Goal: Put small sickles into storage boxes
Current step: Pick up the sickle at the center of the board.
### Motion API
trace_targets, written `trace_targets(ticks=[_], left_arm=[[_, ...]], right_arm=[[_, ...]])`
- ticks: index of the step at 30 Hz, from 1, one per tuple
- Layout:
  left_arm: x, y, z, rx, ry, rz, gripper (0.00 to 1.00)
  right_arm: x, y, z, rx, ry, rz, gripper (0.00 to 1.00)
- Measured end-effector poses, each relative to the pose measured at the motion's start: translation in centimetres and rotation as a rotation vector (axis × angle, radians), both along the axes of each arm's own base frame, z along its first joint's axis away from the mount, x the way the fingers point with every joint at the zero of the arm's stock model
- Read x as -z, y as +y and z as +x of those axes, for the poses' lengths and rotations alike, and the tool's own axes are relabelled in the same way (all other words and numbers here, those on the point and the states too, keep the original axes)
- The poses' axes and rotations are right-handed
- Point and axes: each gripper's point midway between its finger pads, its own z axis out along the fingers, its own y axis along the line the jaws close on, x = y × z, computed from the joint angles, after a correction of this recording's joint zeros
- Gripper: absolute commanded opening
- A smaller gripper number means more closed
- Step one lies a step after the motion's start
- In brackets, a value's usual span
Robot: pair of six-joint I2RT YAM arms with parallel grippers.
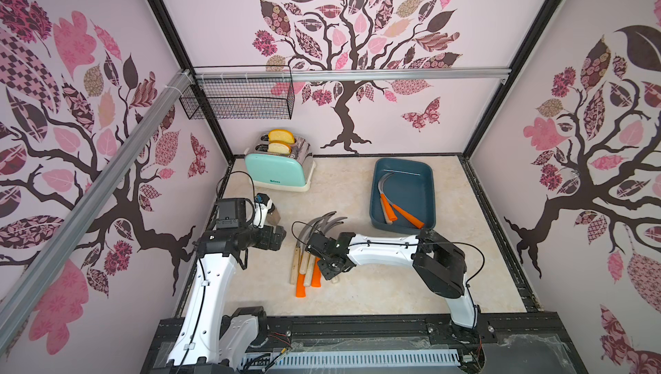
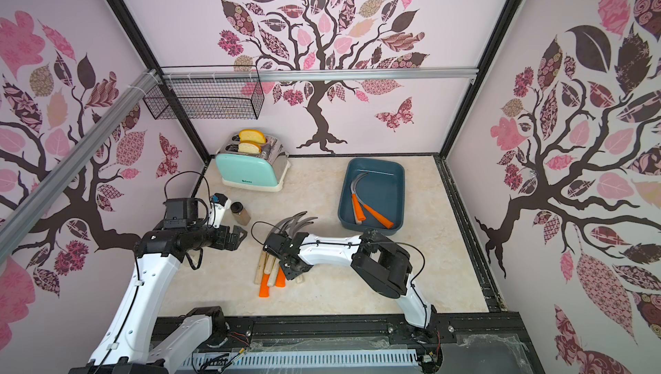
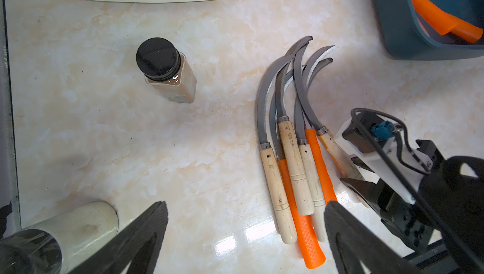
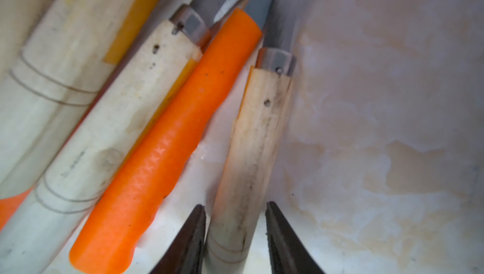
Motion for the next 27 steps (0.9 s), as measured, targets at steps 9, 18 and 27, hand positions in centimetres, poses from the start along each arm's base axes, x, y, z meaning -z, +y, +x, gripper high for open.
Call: trace_targets(ticks=[9,18,27], left_arm=[[0.01,0.06,0.01,0.005,-0.002,0.008,0.98],[0.01,0.06,0.01,0.009,-0.003,0.011,0.98],[-0.03,0.06,0.03,0.009,-0.004,0.011,0.98]], right_arm=[[0.42,-0.02,0.01,0.000,0.002,-0.007,0.38],[0.45,-0.23,0.09,0.005,-0.001,-0.015,0.30],[0.45,-0.35,0.25,0.008,-0.012,-0.021,0.25]])
